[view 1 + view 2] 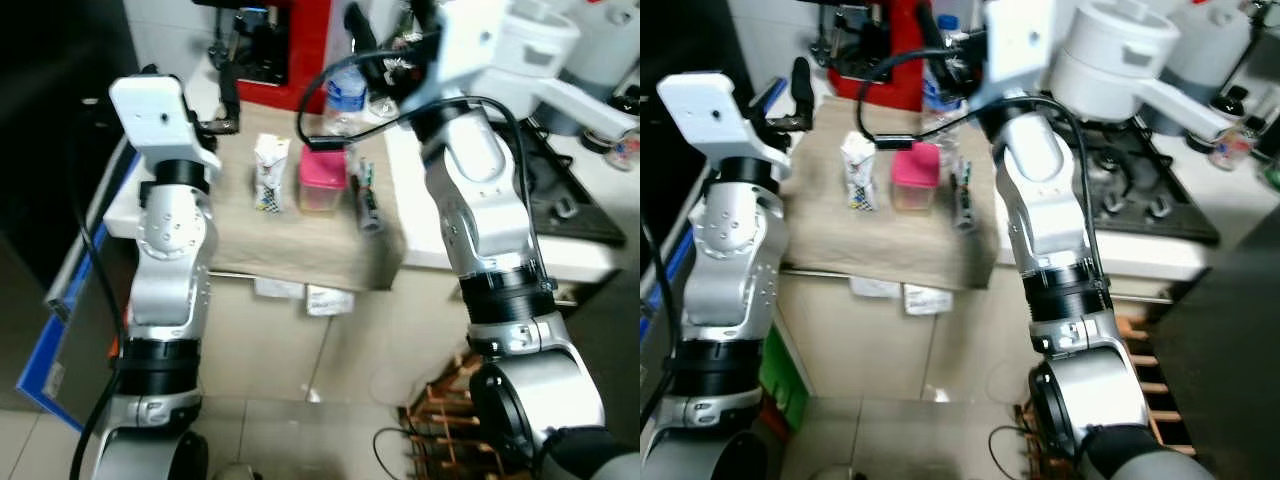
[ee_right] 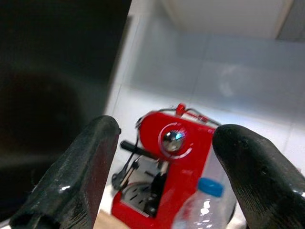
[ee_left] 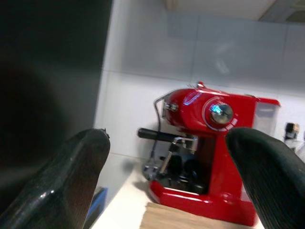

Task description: Restocking fridge

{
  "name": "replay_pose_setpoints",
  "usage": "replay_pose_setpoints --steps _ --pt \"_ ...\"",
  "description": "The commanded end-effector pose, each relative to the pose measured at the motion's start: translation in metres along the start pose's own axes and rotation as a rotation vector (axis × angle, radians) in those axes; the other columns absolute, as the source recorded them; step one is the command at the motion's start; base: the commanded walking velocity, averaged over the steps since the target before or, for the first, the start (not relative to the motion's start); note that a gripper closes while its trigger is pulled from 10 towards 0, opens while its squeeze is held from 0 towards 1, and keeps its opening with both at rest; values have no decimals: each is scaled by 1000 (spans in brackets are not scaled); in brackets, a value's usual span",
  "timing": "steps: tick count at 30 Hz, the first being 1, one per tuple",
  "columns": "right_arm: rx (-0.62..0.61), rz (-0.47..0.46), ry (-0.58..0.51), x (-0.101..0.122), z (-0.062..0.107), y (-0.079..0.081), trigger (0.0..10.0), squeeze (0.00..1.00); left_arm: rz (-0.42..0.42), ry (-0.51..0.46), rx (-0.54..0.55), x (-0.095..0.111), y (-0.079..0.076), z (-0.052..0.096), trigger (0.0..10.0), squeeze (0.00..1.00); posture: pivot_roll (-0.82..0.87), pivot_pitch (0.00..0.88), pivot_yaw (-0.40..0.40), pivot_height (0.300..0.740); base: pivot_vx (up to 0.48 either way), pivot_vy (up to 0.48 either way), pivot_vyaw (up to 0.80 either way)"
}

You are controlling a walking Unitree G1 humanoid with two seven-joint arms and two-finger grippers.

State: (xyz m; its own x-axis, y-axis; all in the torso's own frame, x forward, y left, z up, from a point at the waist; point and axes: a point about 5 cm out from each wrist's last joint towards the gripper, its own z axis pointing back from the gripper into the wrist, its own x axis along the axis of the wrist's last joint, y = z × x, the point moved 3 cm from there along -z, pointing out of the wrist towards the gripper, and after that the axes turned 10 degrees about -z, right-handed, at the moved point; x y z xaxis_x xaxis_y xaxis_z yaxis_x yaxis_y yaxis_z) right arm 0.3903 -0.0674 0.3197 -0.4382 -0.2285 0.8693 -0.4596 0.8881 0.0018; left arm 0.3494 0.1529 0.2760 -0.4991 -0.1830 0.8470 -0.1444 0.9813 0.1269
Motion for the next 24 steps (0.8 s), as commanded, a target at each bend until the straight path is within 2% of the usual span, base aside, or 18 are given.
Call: replay_pose_setpoints --steps 1,2,4,8,14,20,24 --pt "-56 5 32 -4 -3 -18 10000 0 -13 -7 -72 6 -11 3 10000 0 81 0 -113 740 0 0 0" --pt "-72 31 50 -7 -8 -20 10000 0 -29 4 -98 8 -9 9 10000 0 113 0 -125 740 0 0 0" --pt "-84 52 62 -9 -10 -22 10000 0 -38 16 -96 7 -5 12 10000 0 120 0 -126 740 0 0 0" --pt "-139 114 87 -14 -17 -28 10000 0 -75 58 -66 2 13 22 10000 0 167 0 -138 740 0 0 0" --pt "-321 86 150 -25 -21 -54 10000 0 -118 81 -59 5 23 29 10000 0 219 25 -156 740 0 0 0" --pt "-356 83 164 -28 -25 -56 10000 0 -146 123 -47 8 31 43 10000 0 268 58 -157 740 0 0 0" --pt "-373 90 179 -31 -25 -57 10000 0 -159 130 -51 11 34 48 10000 0 288 79 -149 740 0 0 0"
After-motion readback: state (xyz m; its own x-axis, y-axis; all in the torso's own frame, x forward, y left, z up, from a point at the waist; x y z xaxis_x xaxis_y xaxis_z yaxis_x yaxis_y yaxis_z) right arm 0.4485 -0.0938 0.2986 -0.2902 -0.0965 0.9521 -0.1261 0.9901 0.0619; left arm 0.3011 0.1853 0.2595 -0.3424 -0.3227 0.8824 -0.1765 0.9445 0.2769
